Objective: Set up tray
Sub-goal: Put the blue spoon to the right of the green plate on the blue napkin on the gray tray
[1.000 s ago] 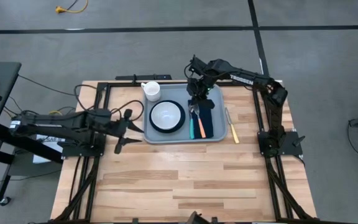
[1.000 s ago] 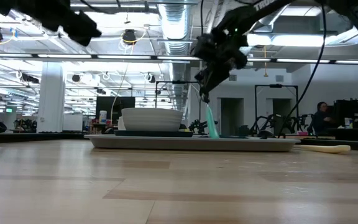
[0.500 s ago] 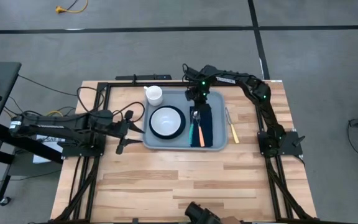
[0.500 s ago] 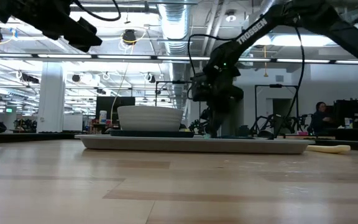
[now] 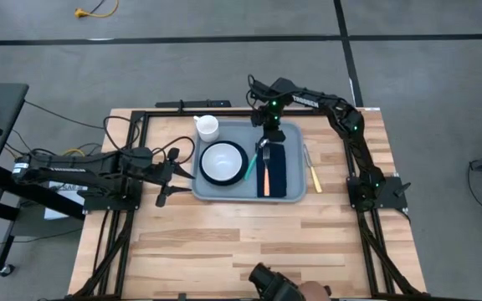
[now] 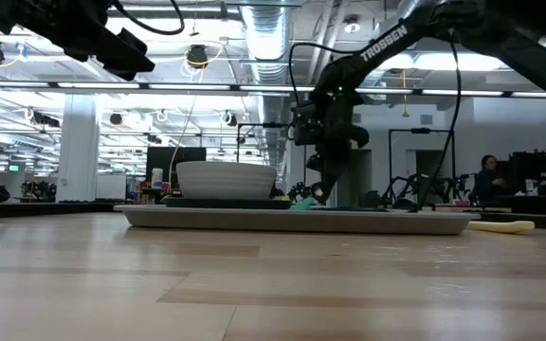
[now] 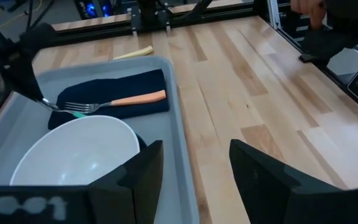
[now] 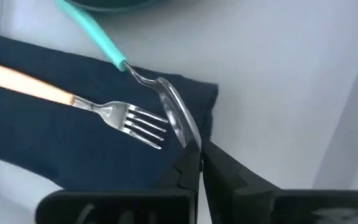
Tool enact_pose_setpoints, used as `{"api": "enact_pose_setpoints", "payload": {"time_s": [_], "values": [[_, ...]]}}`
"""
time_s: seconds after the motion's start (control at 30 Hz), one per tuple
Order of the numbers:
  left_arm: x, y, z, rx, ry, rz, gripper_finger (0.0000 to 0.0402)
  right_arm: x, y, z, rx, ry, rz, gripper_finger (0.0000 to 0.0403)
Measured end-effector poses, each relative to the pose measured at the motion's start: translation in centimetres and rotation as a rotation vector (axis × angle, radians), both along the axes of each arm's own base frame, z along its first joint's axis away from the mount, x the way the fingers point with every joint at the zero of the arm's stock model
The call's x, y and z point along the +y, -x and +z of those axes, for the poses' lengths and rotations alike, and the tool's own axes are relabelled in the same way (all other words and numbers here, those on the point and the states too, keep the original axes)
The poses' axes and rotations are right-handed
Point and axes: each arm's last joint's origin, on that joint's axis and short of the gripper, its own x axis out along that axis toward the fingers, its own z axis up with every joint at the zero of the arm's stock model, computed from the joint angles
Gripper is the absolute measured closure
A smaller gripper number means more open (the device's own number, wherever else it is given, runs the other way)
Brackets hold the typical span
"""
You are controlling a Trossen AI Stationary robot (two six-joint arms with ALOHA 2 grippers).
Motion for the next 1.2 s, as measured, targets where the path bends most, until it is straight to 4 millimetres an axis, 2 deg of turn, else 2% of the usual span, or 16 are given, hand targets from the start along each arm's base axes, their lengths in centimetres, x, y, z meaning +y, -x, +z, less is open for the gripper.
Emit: {"api": "enact_pose_setpoints", "payload": {"time_s": [0.4,0.53,0.7,1.07,1.2], "values": [[0.0,0.0,0.1,-0.009,0.017,0.009,0.0226,-0.6,1.7,5.7,-0.027,-0.142,0.046,0.0402],[0.0,0.0,0.1,-0.009,0.019,0.01,0.0226,-1.0,2.2,6.4,-0.04,-0.15,0.041,0.0403],[0.0,0.0,0.1,-0.008,0.02,0.01,0.0226,-1.2,2.1,5.8,-0.036,-0.118,0.116,0.0403],[0.0,0.0,0.1,-0.007,0.036,0.017,0.0226,-0.8,0.1,0.6,0.078,-0.156,0.201,0.0403],[0.0,0.0,0.1,-0.006,0.04,0.019,0.0226,-0.4,-0.4,-0.3,0.101,-0.157,0.228,0.0403]]}}
